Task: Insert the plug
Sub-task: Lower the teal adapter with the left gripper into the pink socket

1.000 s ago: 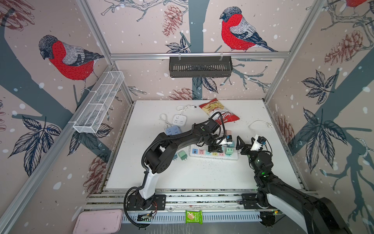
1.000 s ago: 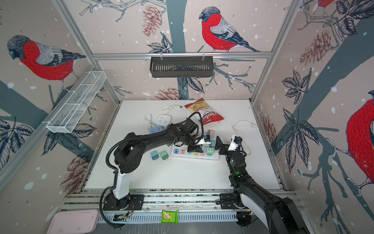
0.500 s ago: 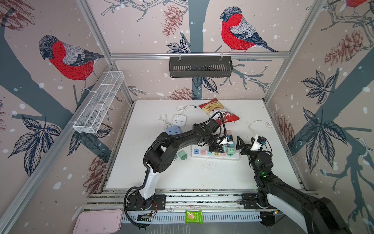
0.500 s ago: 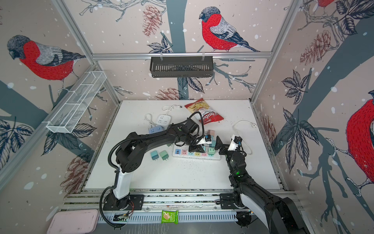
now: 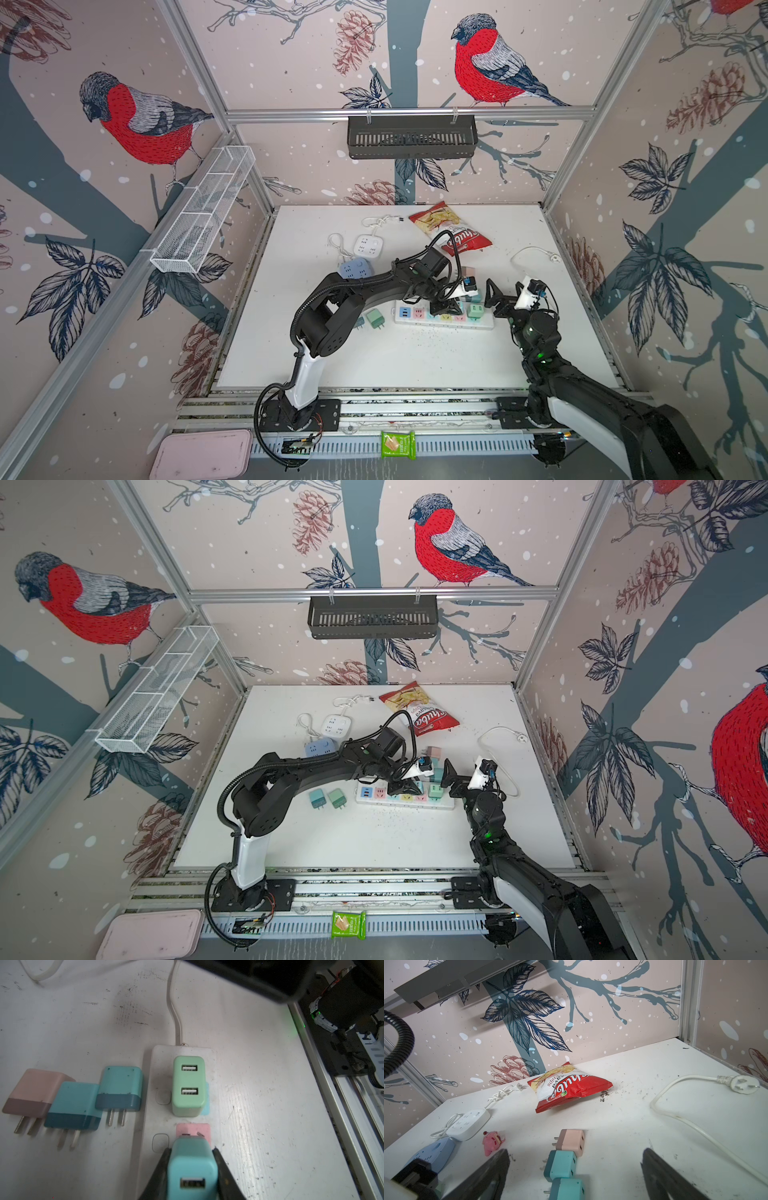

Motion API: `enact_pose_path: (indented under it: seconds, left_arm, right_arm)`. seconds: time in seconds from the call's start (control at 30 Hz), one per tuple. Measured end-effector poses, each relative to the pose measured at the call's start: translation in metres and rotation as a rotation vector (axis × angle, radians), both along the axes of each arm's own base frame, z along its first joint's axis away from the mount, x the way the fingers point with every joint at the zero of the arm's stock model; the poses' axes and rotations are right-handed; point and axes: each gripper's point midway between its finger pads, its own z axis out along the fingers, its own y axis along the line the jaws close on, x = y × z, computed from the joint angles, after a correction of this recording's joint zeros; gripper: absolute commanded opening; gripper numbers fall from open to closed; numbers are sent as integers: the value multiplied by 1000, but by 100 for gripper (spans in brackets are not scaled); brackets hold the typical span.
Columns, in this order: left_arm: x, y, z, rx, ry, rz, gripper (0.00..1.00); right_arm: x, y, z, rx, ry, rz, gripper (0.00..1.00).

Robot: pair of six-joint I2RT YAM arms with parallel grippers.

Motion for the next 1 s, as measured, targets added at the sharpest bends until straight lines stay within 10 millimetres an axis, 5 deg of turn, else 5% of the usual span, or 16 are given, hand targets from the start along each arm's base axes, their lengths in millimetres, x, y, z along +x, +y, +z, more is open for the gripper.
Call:
enact_pose_path:
  seconds: [1.0]
  left_arm:
    - [5, -32, -16, 121, -75, -11, 0]
  right_arm:
    - [-1, -1, -1, -1, 4, -8, 100]
